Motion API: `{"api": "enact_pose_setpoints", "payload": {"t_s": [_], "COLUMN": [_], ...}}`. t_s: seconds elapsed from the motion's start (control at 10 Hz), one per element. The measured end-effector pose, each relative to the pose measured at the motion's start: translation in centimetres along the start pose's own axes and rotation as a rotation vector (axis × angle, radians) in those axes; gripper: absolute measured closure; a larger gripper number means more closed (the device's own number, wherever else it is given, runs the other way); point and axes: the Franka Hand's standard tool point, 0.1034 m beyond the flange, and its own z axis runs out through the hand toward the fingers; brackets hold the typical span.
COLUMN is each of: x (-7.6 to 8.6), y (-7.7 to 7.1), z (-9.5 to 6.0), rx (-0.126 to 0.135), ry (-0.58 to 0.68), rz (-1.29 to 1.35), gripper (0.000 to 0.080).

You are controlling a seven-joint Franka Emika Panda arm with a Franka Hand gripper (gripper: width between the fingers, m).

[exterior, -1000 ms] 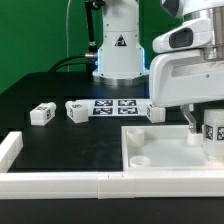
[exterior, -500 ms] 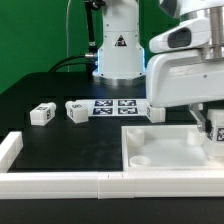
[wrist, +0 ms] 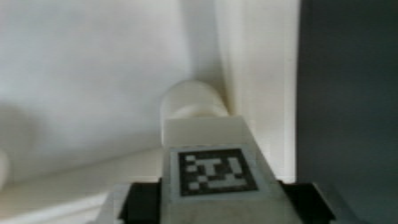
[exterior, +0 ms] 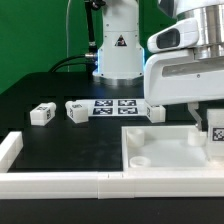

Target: Assemble one leg

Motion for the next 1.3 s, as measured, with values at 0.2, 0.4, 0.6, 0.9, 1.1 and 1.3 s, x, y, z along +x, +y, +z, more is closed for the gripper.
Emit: {"api": "enact_pose_setpoints", "payload": {"t_s": [0.2, 0.4, 0.6, 0.9, 1.1, 1.3], "x": [0.11, 0.24, 0.11, -0.31, -0.44, -0.46], "y": [0.06, 0.33, 0.27, -0.35, -0.59, -0.60], "z": [0.08, 0.36, 0.43, 0.49, 0.47, 0.49], "rx": [0.001, 0.017, 0.036, 0.045, 0.055, 0.055], "ry": [0.001, 0.005, 0.005, -0.011, -0.020, -0.020], "rz": [0.315, 0.507, 0.747, 1.001, 1.087, 1.056], "gripper": [0.0502, 0.0502, 0.0502, 0.0502, 0.0502, 0.0265]}}
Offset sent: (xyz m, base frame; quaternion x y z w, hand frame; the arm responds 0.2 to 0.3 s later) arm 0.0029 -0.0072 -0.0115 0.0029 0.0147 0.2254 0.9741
